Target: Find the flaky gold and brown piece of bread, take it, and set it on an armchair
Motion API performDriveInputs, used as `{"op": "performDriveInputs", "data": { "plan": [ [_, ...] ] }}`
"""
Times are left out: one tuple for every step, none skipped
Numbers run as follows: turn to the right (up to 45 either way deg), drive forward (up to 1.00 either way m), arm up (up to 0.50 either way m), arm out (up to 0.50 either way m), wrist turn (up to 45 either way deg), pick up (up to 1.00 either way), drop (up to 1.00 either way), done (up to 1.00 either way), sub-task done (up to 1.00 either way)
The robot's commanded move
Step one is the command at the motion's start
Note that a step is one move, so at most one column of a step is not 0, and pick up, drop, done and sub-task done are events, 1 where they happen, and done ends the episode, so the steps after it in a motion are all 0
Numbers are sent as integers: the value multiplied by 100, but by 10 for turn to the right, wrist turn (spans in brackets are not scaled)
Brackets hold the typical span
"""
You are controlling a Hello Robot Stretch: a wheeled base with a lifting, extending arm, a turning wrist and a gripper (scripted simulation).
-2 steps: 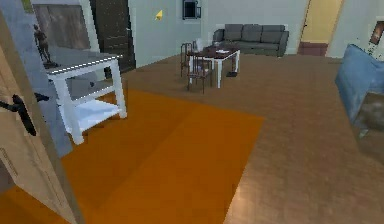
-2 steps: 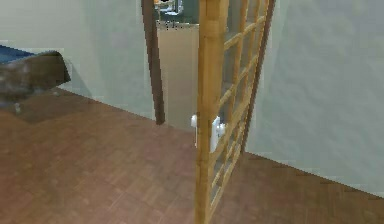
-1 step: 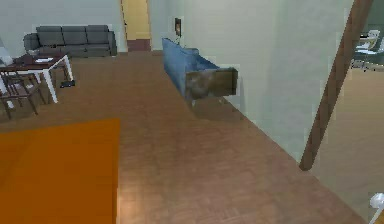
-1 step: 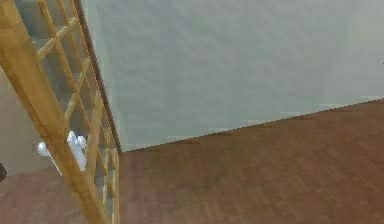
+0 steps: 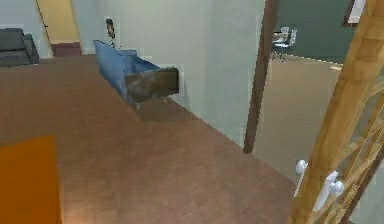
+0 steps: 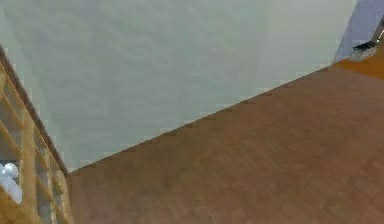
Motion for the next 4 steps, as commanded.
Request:
{"op": "performDriveInputs", "data": {
  "plan": [
    [0, 85, 0, 0, 0, 0, 0, 0, 0],
    [450, 0, 0, 0, 0, 0, 0, 0, 0],
    [90, 0, 0, 0, 0, 0, 0, 0, 0],
    [0, 5, 0, 0, 0, 0, 0, 0, 0]
  ]
}}
